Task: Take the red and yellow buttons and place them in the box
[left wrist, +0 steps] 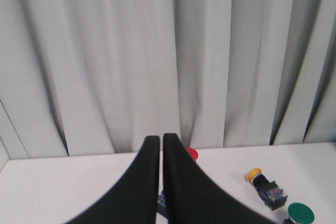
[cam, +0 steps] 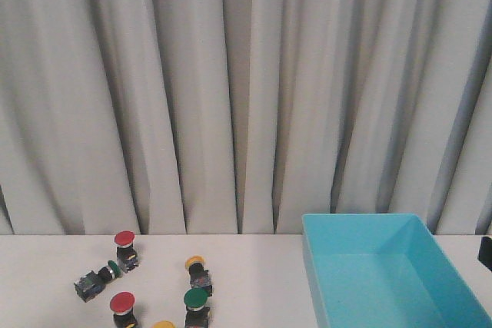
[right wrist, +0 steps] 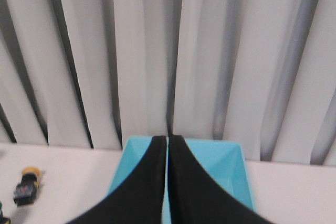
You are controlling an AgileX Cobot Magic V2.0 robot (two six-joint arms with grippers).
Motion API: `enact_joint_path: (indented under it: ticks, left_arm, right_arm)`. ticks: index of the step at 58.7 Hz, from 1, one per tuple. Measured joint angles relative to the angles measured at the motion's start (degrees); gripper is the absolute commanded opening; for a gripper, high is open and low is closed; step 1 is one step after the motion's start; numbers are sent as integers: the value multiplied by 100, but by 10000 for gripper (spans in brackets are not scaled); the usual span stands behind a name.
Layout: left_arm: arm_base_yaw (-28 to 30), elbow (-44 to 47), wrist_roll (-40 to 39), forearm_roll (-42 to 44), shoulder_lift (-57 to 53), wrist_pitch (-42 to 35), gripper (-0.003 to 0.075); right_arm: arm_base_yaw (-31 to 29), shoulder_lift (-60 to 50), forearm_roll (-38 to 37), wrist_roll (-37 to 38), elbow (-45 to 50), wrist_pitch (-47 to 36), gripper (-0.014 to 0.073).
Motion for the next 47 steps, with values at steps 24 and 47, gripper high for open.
enact_joint_path:
  ticks: [24, 47]
  left_arm:
    - [0, -1317, 144, -27, 679, 1686, 586]
    - [0, -2602, 395, -451, 2018, 3210, 587]
  right_arm:
    - [0, 0, -136, -127, -4, 215, 542]
    - [0, 0, -136, -167, -4, 204, 544]
